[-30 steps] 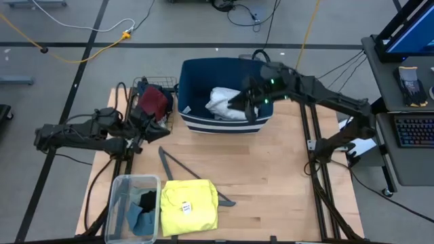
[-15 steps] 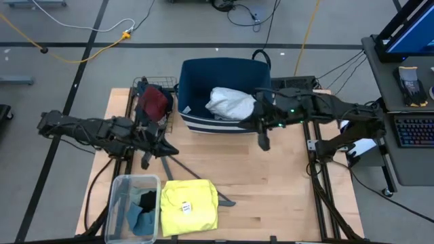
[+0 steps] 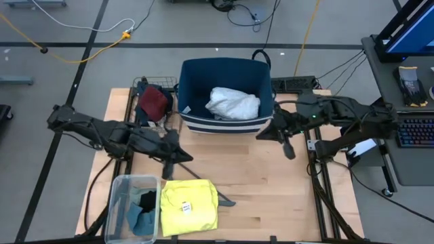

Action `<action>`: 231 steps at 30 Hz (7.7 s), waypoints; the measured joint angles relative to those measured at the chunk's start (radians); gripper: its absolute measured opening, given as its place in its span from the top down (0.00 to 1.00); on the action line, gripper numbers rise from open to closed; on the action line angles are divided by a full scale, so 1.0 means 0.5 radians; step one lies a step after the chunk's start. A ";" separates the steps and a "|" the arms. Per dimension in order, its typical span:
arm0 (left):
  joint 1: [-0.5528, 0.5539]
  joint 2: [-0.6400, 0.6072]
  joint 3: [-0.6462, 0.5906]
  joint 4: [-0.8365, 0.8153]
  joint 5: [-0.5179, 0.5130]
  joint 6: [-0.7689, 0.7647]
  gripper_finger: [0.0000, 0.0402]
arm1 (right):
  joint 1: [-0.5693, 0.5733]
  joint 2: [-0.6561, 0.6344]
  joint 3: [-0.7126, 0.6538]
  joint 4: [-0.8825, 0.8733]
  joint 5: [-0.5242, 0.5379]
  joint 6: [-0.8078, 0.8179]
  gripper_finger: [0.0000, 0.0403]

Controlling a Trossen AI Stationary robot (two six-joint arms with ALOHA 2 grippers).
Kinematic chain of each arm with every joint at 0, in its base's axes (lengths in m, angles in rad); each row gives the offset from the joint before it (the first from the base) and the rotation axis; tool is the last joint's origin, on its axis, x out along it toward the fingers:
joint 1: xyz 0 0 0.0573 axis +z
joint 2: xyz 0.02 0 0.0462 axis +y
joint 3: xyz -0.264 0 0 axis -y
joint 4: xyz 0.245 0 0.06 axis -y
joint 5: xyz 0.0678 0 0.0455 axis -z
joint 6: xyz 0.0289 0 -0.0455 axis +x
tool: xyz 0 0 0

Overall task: Pick & Place Cloths
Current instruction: Put the yellow shirt into the blue laundry bin

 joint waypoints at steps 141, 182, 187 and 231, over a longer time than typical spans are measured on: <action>-0.478 0.714 0.954 -0.489 -0.576 -0.605 0.98 | -0.002 -1.900 -2.059 1.298 -0.511 0.437 1.00; 0.098 0.745 1.638 0.746 -1.259 2.924 0.98 | -0.003 -1.900 -2.059 1.305 -0.490 0.421 1.00; 0.098 0.736 1.703 0.736 -0.809 3.087 0.98 | -0.003 -1.900 -2.058 1.305 -0.394 0.401 1.00; 0.342 0.858 1.706 0.788 -0.002 2.785 0.98 | -0.003 -1.902 -2.058 1.229 -0.345 0.335 1.00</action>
